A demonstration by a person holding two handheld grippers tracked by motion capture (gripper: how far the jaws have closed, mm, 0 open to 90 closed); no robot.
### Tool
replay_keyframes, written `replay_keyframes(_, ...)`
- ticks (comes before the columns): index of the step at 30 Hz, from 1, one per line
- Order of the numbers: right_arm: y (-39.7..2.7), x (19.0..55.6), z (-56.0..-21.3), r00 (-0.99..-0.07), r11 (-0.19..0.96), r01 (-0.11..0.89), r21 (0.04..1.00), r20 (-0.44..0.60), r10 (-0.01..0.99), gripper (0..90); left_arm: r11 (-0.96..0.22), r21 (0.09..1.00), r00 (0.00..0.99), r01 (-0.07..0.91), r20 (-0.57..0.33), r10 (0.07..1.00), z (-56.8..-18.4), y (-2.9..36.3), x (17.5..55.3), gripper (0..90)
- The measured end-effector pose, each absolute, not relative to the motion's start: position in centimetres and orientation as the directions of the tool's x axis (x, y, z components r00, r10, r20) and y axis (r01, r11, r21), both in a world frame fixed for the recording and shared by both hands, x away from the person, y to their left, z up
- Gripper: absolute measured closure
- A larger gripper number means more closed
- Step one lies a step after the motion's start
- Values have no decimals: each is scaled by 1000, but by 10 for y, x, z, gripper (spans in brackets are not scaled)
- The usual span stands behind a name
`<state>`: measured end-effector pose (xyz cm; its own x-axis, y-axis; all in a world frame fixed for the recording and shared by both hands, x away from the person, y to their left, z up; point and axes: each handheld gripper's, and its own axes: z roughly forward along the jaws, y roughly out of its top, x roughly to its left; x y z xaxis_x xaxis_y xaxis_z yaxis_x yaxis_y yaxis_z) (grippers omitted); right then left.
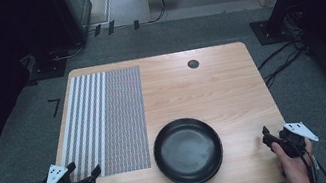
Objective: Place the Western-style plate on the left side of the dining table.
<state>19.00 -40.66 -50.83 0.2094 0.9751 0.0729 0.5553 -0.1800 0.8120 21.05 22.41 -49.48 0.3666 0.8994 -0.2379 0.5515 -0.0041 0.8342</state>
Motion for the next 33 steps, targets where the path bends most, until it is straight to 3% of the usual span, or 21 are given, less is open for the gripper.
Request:
replay_keyframes(1,-407,190,-508,209,-180,555,812,73,975,296,-4,834,367,551,-238,899,-495,224,210,81)
replay_keyframes(3,-403,188,-502,156,-188,566,803,119,981,310,-9,823,373,569,-248,894,-494,221,210,98)
replay_keyframes(5,-398,187,-497,114,-170,562,810,127,985,363,-18,832,385,555,-237,892,-490,215,211,97)
replay_keyframes(11,-381,187,-487,87,-144,546,825,115,990,358,-27,833,369,553,-216,904,-480,203,221,98)
replay_keyframes(15,-374,192,-482,44,-169,553,816,173,984,347,-46,825,352,563,-188,917,-477,192,227,97)
replay_keyframes(16,-370,194,-479,24,-181,552,814,201,979,384,-58,815,334,576,-170,927,-475,187,232,88)
replay_keyframes(19,-367,197,-476,21,-181,543,820,202,979,419,-42,807,303,589,-172,937,-472,184,238,83)
replay_keyframes(27,-354,209,-459,14,-163,521,838,182,983,412,-51,809,358,585,-202,912,-459,159,255,83)
replay_keyframes(33,-345,217,-451,31,-167,578,799,183,983,411,-72,796,405,601,-226,886,-455,139,265,84)
